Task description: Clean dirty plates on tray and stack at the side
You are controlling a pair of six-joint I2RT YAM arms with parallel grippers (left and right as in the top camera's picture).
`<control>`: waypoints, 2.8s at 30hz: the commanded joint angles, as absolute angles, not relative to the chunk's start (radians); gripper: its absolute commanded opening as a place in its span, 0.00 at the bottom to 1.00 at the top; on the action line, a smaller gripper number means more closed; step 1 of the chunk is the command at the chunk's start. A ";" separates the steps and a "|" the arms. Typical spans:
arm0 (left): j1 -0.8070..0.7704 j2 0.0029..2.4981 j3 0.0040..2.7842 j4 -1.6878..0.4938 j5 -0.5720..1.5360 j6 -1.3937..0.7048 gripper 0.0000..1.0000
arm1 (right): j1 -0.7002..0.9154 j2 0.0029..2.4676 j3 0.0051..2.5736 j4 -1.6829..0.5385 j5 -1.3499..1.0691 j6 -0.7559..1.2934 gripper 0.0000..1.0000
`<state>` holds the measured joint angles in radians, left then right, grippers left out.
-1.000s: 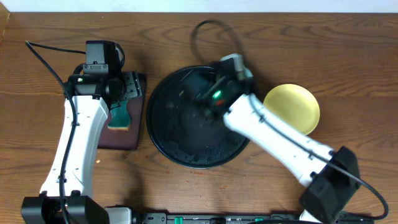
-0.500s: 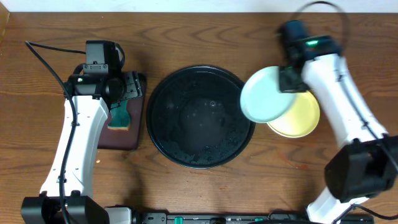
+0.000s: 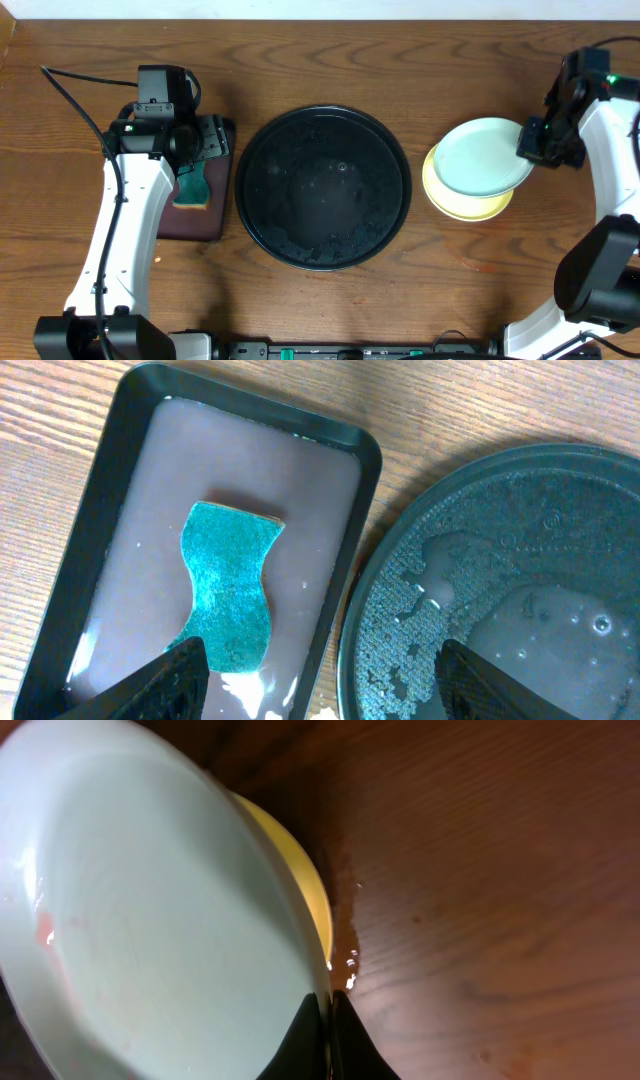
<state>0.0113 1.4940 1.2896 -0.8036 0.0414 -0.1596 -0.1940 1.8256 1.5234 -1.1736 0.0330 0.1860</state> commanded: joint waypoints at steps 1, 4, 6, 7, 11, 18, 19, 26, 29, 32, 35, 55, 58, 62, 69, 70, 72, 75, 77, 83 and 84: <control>0.014 1.498 1.299 -0.803 0.042 -0.158 0.73 | -0.201 1.806 1.442 -1.133 0.000 0.205 0.01; 0.014 1.498 1.299 -0.803 0.042 -0.158 0.73 | -0.199 1.806 1.383 -1.090 -0.013 0.205 0.08; 0.014 1.498 1.299 -0.803 0.042 -0.158 0.73 | -0.194 1.806 1.370 -1.087 -0.013 0.205 0.21; 0.014 1.498 1.299 -0.803 0.042 -0.158 0.73 | -0.191 1.806 1.370 -1.088 -0.013 0.204 0.26; 0.014 1.498 1.299 -0.803 0.041 -0.158 0.73 | -0.176 1.803 1.377 -1.097 -0.036 0.204 0.43; 0.014 1.498 1.299 -0.803 0.042 -0.158 0.73 | -0.134 1.660 1.449 -1.226 -0.050 0.159 0.99; 0.014 1.498 1.299 -0.803 0.042 -0.158 0.73 | -0.134 1.615 1.465 -1.251 -0.050 0.159 0.99; 0.014 1.498 1.299 -0.803 0.042 -0.158 0.73 | -0.134 1.288 1.511 -1.340 -0.110 0.162 0.99; 0.014 1.498 1.299 -0.803 0.041 -0.158 0.73 | -0.134 1.161 1.511 -1.340 -0.136 0.163 0.99; 0.014 1.498 1.299 -0.803 0.042 -0.158 0.73 | -0.135 1.049 1.511 -1.340 -0.070 0.120 0.99; 0.014 1.498 1.299 -0.803 0.042 -0.158 0.73 | -0.136 0.945 1.511 -1.346 -0.021 0.114 0.99; 0.014 1.498 1.299 -0.803 0.042 -0.158 0.73 | -0.121 0.485 0.817 -0.678 -0.033 0.073 0.99; 0.014 1.498 1.299 -0.803 0.041 -0.158 0.73 | -0.113 0.387 0.593 -0.478 -0.088 0.073 0.99; 0.014 1.498 1.299 -0.803 0.042 -0.158 0.73 | -0.060 0.263 0.375 -0.296 -0.081 0.072 0.99; 0.014 1.498 1.299 -0.803 0.042 -0.158 0.73 | -0.010 0.113 0.127 -0.089 -0.034 0.073 0.99; 0.014 1.498 1.299 -0.803 0.042 -0.158 0.73 | -0.010 0.096 0.104 -0.079 -0.034 0.073 0.99; 0.014 1.498 1.299 -0.803 0.042 -0.158 0.73 | -0.010 0.072 0.073 -0.075 -0.034 0.073 0.99; 0.014 1.498 1.299 -0.803 0.042 -0.158 0.73 | -0.010 0.043 0.032 -0.074 -0.035 0.073 0.99; 0.014 1.498 1.299 -0.803 0.042 -0.158 0.73 | -0.010 0.026 0.005 -0.075 -0.035 0.073 0.99; 0.014 1.498 1.299 -0.803 0.042 -0.158 0.73 | -0.011 0.024 0.006 -0.072 -0.034 0.073 0.99; 0.014 1.498 1.299 -0.803 0.042 -0.158 0.73 | -0.011 0.024 0.006 -0.072 -0.034 0.073 0.99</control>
